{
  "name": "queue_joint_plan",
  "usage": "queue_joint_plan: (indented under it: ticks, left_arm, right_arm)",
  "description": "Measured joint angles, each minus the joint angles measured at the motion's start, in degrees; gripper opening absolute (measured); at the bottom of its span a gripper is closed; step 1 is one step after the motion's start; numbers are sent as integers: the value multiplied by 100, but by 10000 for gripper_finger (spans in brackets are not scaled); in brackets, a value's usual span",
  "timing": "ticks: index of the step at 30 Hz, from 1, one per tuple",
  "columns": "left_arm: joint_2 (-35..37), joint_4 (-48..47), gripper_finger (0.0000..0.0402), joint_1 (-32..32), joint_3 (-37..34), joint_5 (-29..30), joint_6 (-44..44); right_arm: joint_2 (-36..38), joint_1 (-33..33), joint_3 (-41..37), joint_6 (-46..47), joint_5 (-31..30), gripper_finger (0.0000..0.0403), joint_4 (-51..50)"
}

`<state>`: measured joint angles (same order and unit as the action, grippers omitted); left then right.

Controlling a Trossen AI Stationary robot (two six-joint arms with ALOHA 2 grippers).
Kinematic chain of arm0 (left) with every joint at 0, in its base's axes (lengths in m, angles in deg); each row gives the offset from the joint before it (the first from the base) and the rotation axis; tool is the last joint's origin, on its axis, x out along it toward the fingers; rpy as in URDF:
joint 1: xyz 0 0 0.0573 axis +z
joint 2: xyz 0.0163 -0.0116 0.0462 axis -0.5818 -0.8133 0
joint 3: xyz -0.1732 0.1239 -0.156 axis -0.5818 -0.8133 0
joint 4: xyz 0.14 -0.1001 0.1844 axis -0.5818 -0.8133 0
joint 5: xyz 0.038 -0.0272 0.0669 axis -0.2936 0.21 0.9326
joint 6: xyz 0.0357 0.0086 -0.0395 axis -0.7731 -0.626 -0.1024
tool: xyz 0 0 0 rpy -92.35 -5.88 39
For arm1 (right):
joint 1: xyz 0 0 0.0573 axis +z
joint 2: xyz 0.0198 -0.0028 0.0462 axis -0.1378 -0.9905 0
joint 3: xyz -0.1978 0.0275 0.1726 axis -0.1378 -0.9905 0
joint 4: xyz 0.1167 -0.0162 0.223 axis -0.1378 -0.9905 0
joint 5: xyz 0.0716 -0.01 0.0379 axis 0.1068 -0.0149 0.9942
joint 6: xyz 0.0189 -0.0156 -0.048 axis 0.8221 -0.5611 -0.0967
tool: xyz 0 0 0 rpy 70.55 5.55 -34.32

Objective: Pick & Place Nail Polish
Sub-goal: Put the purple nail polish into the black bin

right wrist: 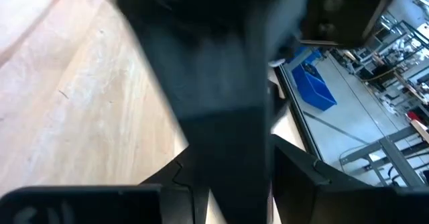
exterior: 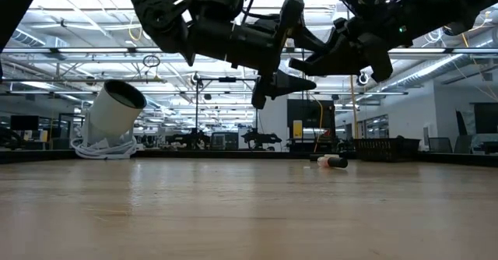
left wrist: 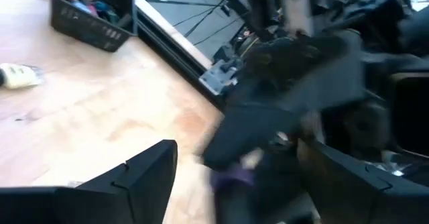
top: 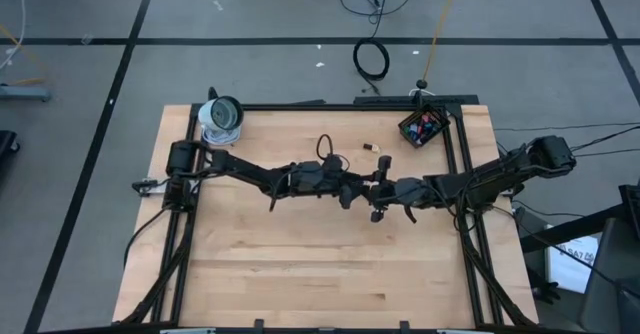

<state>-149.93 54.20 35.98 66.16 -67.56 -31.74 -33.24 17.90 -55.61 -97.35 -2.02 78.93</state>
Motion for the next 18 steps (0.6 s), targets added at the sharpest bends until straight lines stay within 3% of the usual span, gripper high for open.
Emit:
queue_joint_plan:
  ticks: [5, 14, 18]
  left_arm:
    - [-1, -137, 247, 37, -2, -31, 95]
    - [4, -162, 56, 44, -9, -165, -75]
    - [4, -161, 52, 44, -9, -173, -318]
  right_arm:
    - [-1, 23, 0, -49, -1, 110, -47]
    - [-1, 28, -8, -148, -52, 110, -105]
    - [-1, 30, -9, -176, -62, 110, -125]
